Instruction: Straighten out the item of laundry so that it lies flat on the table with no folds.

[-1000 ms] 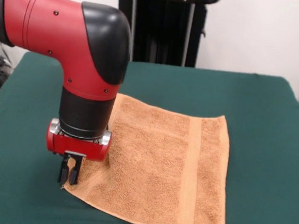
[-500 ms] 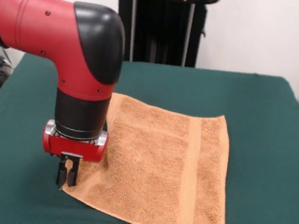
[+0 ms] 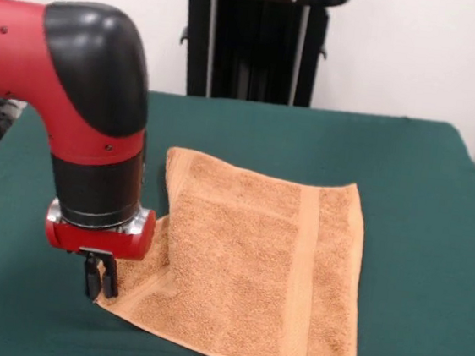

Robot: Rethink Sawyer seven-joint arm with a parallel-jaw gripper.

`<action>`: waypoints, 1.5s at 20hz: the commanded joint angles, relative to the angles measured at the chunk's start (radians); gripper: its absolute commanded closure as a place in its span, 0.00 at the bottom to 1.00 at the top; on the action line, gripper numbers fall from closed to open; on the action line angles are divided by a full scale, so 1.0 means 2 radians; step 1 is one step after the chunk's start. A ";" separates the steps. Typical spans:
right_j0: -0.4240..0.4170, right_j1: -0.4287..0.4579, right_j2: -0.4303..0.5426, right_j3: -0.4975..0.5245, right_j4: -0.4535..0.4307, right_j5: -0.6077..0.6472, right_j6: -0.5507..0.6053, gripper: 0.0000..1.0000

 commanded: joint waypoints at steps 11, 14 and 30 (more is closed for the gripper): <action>-0.036 0.138 0.087 -0.057 -0.090 -0.033 -0.206 1.00; -0.044 0.145 0.103 -0.074 -0.090 -0.003 -0.242 1.00; -0.042 0.184 0.144 -0.180 -0.073 0.138 -0.389 1.00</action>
